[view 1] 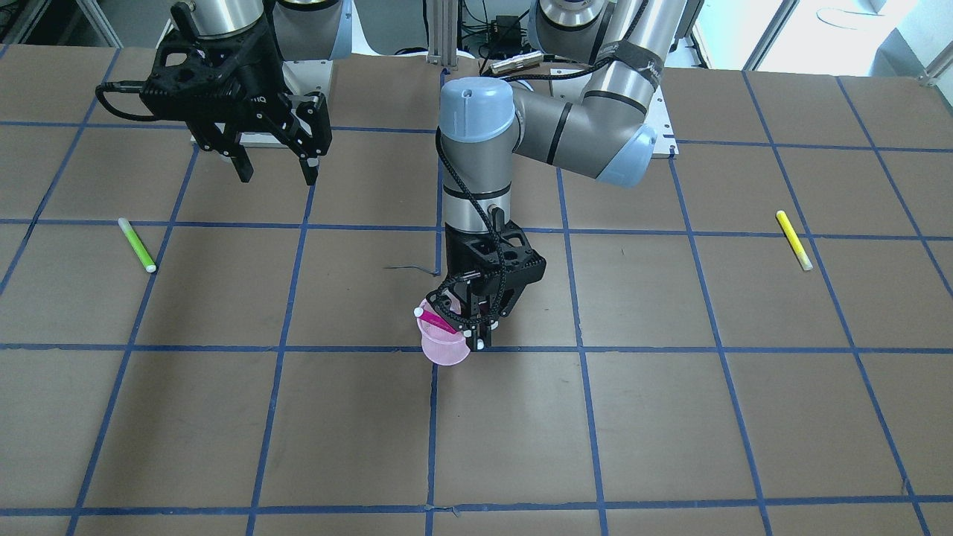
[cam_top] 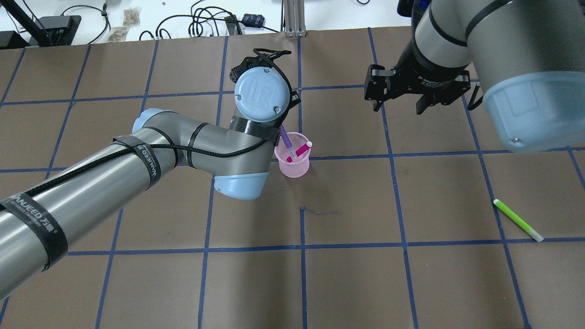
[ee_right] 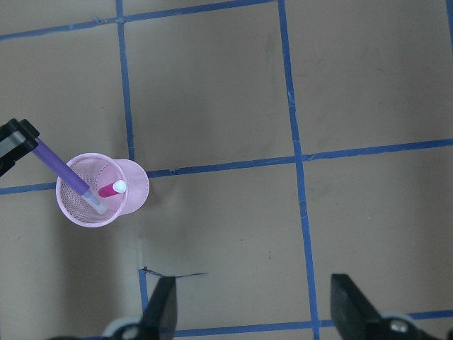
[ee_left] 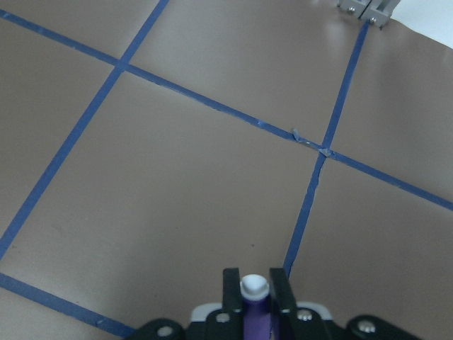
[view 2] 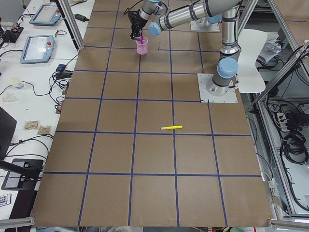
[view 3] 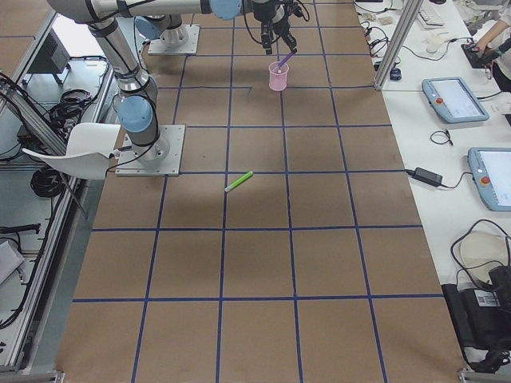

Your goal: Insert purple and pink pens into pink cup

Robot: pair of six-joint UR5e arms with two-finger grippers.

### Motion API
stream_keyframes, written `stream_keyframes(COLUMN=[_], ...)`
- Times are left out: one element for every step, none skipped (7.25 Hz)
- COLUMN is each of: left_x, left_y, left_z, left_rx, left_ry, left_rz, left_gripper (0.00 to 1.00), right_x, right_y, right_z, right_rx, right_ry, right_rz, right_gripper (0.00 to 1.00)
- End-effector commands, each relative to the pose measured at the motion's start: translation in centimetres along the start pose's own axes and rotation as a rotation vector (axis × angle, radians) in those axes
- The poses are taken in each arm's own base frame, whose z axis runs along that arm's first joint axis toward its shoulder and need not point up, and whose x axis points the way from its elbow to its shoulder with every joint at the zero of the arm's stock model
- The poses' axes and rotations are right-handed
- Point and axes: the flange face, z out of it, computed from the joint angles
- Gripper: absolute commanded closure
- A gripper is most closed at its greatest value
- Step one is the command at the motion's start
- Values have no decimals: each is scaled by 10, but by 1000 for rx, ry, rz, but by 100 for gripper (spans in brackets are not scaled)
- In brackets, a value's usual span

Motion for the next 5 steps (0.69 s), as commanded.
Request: stream_keyframes(left_x=[0,2,2,3,5], left_y=[4,4,5,2,-9], left_z=[2,0,1,-2,-20], left_rx=[1,3,2,8,30], left_ry=[-8,-5,-6,-1,21], left_rz=[1,2,1,-1,3], left_gripper=[42,3,0,0,0], right_x=[2,1,1,1,1], right_y=[1,1,1,1,1], right_z=[2,2,2,2,2], right_rx=[0,0,-1,-1,-1], right_ry=[14,12,10,10,9], right_rz=[-7,-7,-7,-15,-16], right_gripper=[0,0,0,0,0])
